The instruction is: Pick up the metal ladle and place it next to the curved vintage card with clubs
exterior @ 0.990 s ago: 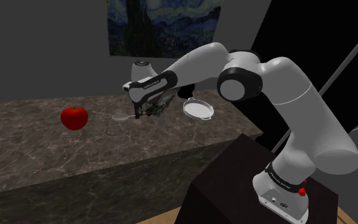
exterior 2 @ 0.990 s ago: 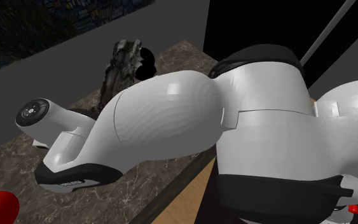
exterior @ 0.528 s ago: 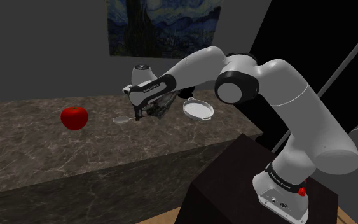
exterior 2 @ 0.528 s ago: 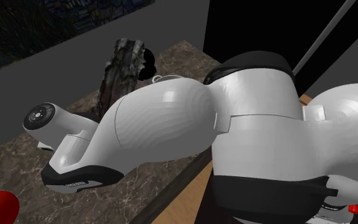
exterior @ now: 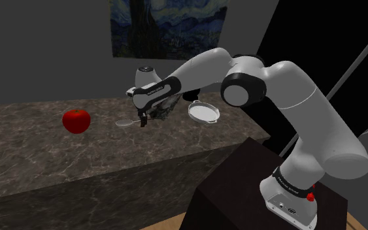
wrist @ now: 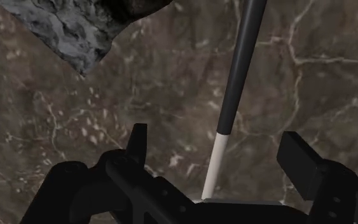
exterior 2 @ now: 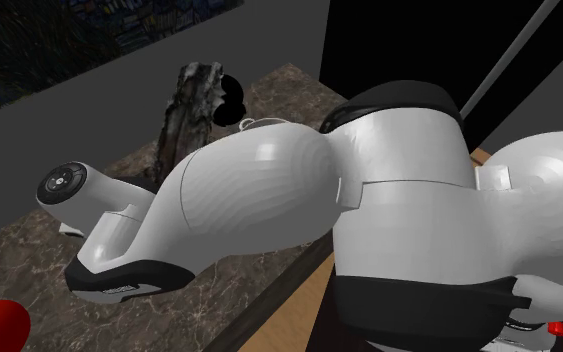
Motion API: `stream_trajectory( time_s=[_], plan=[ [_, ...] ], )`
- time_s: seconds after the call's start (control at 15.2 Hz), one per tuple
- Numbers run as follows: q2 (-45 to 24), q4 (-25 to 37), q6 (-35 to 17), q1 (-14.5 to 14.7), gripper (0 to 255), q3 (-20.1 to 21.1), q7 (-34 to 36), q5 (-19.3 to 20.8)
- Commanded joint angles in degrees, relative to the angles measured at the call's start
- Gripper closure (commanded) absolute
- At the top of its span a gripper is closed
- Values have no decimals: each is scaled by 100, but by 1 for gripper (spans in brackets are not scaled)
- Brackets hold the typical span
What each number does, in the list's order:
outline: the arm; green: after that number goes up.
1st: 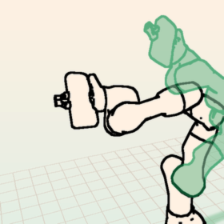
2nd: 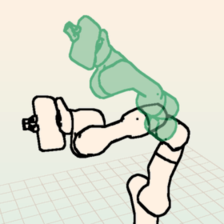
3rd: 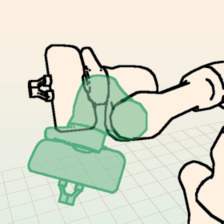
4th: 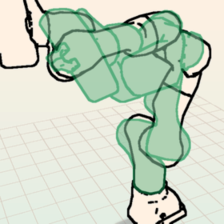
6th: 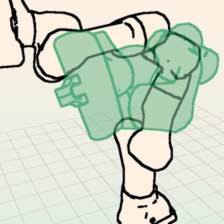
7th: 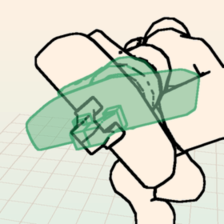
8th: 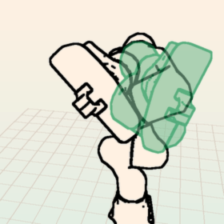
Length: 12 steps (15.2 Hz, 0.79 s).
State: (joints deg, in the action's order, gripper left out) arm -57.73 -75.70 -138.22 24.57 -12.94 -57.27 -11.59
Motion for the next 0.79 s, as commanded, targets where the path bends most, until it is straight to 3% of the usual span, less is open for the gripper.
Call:
stream_trajectory(
  time_s=[0.0, 0.26, 0.73],
  plan=[
    [0, -2, -2, 1, 0, 0, 1, 0],
    [645, -402, 249, 114, 0, -91, 19, 66],
    [645, -402, 249, 114, 0, -90, 19, 66]
  ],
)
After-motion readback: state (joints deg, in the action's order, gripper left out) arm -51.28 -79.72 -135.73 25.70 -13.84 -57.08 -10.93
